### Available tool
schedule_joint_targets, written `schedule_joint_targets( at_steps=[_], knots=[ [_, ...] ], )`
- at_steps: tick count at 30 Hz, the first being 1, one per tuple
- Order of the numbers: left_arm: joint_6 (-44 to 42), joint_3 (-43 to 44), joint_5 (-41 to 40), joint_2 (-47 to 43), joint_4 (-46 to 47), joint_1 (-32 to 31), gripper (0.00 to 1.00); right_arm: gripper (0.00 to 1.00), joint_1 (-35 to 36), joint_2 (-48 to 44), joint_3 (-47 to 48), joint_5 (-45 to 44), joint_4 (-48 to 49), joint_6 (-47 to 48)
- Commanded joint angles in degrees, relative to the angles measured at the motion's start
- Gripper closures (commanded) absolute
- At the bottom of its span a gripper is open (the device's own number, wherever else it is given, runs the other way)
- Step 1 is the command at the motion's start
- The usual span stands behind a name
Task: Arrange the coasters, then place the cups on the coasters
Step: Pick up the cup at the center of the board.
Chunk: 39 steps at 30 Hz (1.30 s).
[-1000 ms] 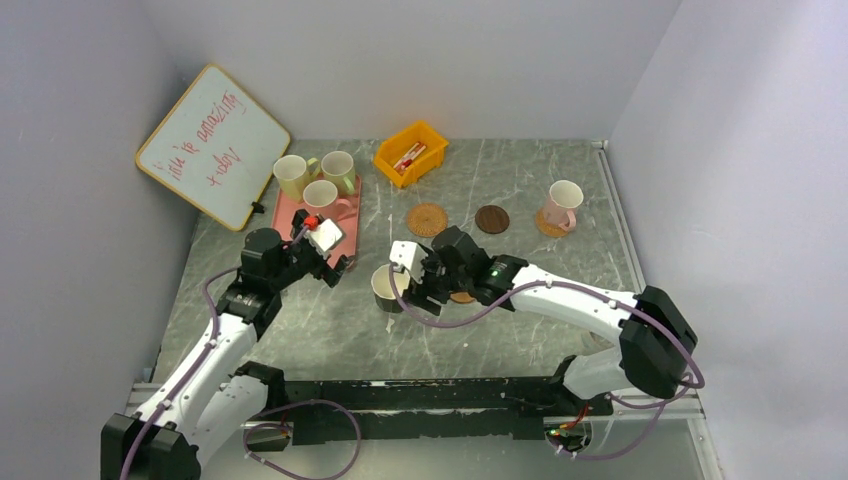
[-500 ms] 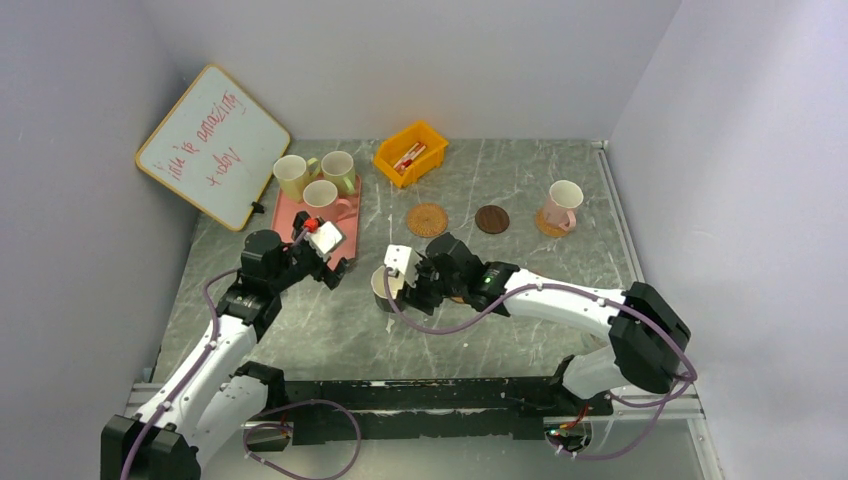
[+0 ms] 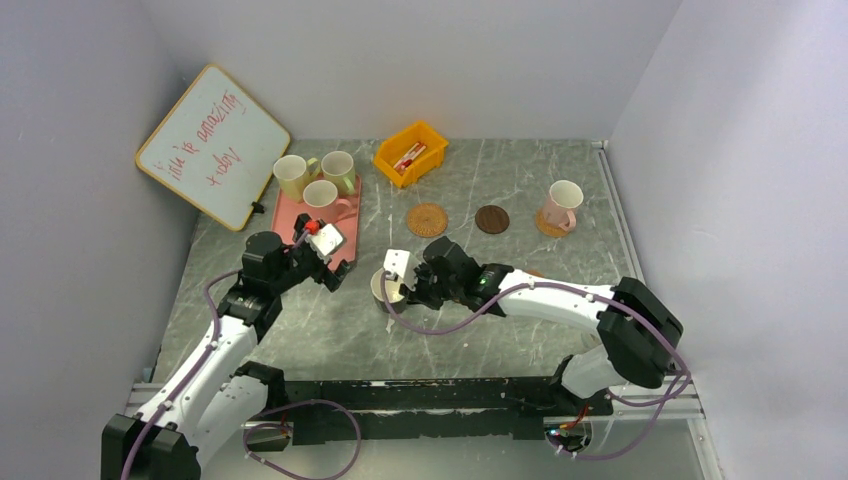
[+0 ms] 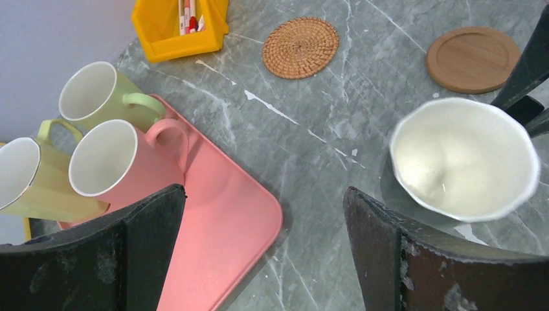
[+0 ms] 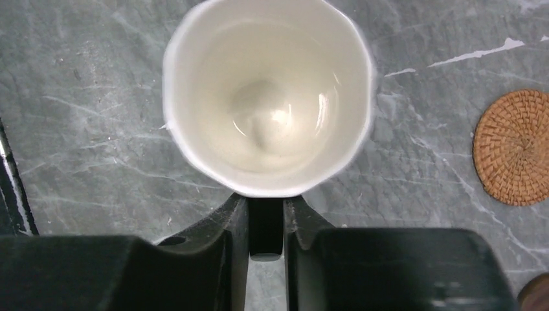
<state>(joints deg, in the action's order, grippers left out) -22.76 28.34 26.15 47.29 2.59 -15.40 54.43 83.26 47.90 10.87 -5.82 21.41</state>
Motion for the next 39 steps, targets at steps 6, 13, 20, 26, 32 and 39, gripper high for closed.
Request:
schedule_joint_targets(
  at_steps=[6, 13, 20, 26, 32, 39],
  knots=[
    [0.47, -0.01, 2.02, -0.06, 2.21, 0.33, 0.03, 1.00, 0.28, -1.19, -0.54, 1.38, 3.14, 0.08],
    [0.53, -0.21, 2.02, -0.46, 2.42, 0.30, 0.03, 1.00, -0.03, -2.81, -0.35, 1.26, 3.16, -0.51],
    [0.53, -0.21, 2.06, -0.38, 2.42, 0.28, 0.03, 1.00, -2.11, -5.62, -0.66, 2.28, 3.56, -1.51],
    [0.53, -0.30, 2.19, -0.26, 2.51, 0.28, 0.03, 1.00, -3.80, -7.94, -0.97, 2.49, 4.12, -2.32],
    [0.53, -0.28, 2.48, -0.02, 2.52, 0.28, 0.03, 1.00, -5.47, -9.96, -1.45, 2.25, 5.07, -3.41],
    [0.55, -0.21, 2.65, 0.04, 2.49, 0.29, 0.03, 1.00, -7.68, -12.85, -2.08, 1.22, 5.64, -5.04]
  ],
)
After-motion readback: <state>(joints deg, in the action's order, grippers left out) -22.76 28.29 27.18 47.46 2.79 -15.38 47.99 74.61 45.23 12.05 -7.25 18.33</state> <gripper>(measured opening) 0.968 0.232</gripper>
